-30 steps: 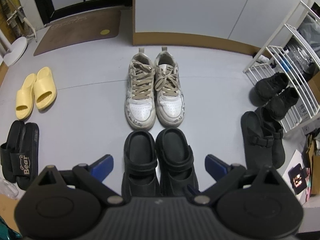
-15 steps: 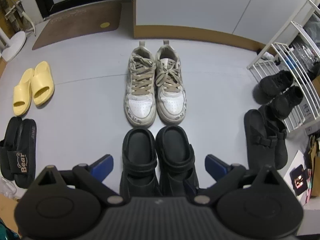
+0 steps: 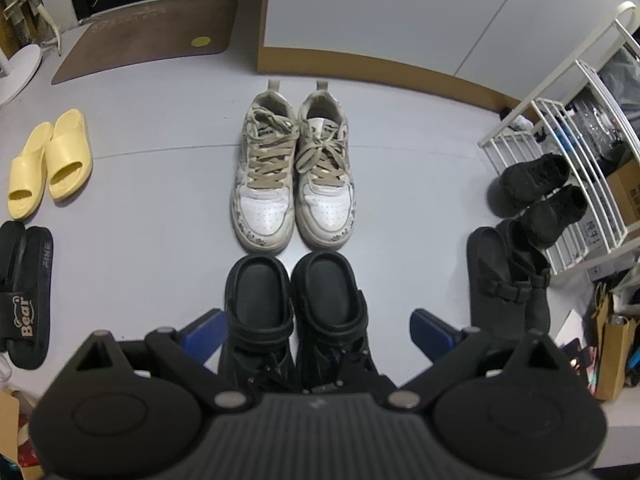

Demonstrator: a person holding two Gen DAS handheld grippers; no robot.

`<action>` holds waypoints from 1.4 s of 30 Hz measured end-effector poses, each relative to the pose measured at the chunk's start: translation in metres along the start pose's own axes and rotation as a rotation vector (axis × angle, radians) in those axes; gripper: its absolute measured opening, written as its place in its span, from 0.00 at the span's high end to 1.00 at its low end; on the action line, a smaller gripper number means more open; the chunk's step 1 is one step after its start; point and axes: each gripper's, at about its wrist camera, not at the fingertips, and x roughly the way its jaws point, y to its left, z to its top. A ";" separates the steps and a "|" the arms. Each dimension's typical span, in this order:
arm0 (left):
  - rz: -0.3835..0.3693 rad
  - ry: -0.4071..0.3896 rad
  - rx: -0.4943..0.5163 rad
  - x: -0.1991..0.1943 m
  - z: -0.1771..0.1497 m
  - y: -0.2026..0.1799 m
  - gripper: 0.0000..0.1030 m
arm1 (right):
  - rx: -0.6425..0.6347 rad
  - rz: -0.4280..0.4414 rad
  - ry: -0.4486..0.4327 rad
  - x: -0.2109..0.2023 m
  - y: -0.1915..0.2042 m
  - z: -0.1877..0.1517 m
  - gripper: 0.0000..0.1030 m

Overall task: Organize scattered shoes
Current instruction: 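Lower the right gripper into both black clog heels and close it, then lift the black clogs off the floor with the right gripper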

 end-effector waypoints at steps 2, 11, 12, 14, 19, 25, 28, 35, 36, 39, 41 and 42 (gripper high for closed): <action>-0.009 0.001 -0.012 0.000 0.001 0.000 0.04 | 0.010 -0.019 0.000 0.003 -0.001 -0.001 0.47; 0.017 0.006 -0.006 0.006 0.000 0.000 0.04 | 0.008 -0.018 0.002 0.011 -0.002 -0.001 0.68; 0.017 0.010 -0.015 0.007 0.000 0.002 0.04 | 0.028 -0.029 -0.001 0.008 -0.006 -0.002 0.70; 0.013 0.018 -0.037 0.009 0.001 0.006 0.04 | 0.035 -0.026 0.005 0.007 -0.006 -0.002 0.70; 0.009 0.016 -0.032 0.011 0.005 0.000 0.03 | 0.055 -0.034 0.010 0.001 -0.009 -0.009 0.71; -0.001 0.015 0.003 0.015 0.008 -0.019 0.04 | 0.118 -0.057 0.008 -0.006 -0.027 -0.016 0.71; -0.003 0.016 0.019 0.016 0.009 -0.026 0.04 | 0.147 -0.073 0.003 -0.009 -0.041 -0.019 0.71; 0.008 0.008 0.044 0.019 0.009 -0.039 0.04 | 0.215 -0.121 -0.020 -0.018 -0.066 -0.018 0.71; 0.011 0.004 0.048 0.018 0.009 -0.040 0.04 | 0.219 -0.123 -0.028 -0.020 -0.067 -0.017 0.71; 0.018 -0.006 0.052 0.017 0.010 -0.042 0.04 | 0.227 -0.122 -0.052 -0.026 -0.071 -0.014 0.71; 0.020 -0.018 0.050 0.014 0.011 -0.042 0.04 | 0.224 -0.122 -0.071 -0.031 -0.073 -0.010 0.71; 0.019 -0.023 0.048 0.013 0.011 -0.042 0.04 | 0.223 -0.123 -0.080 -0.035 -0.074 -0.008 0.71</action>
